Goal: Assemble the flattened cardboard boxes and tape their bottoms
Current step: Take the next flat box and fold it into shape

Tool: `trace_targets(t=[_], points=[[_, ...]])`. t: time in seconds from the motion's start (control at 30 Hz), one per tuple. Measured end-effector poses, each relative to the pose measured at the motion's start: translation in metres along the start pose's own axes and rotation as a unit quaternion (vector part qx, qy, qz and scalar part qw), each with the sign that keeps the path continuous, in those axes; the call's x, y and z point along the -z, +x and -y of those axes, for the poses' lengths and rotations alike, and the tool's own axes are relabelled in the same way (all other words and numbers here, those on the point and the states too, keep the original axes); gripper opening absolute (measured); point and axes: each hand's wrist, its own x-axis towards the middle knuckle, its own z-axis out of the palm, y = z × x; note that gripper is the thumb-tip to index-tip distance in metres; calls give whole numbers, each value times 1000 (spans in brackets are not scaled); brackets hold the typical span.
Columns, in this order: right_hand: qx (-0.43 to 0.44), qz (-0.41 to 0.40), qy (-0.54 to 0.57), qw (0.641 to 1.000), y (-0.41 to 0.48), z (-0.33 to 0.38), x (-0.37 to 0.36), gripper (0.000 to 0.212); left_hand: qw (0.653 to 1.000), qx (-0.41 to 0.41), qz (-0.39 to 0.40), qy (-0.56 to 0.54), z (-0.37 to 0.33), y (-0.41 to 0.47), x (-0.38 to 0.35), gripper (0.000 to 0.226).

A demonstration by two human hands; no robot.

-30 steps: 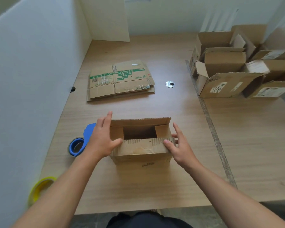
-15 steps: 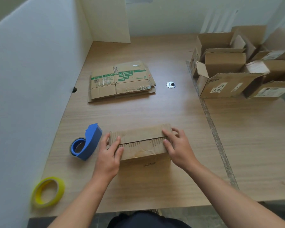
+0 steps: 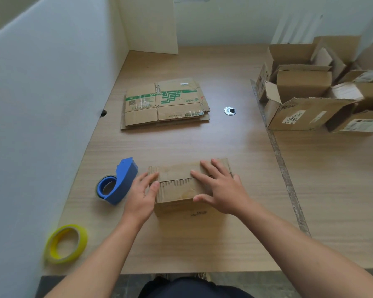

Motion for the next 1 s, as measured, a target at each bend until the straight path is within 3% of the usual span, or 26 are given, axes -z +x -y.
trace_targets(t=[0.1, 0.2, 0.53, 0.83, 1.0], points=[[9, 2, -34, 999, -3, -1, -2, 82, 999, 17, 37, -23, 2, -2, 12, 38], [12, 7, -71, 997, -7, 0, -6, 81, 998, 2, 64, 24, 4, -5, 15, 44], [3, -24, -101, 995, -4, 23, -22, 78, 988, -61, 63, 131, 2, 14, 19, 48], [-20, -31, -127, 991, 19, 19, -18, 77, 997, -1, 60, 47, 1, 25, 6, 50], [-22, -24, -127, 991, 21, 12, -14, 78, 996, -3, 57, 66, -5, 29, 2, 49]])
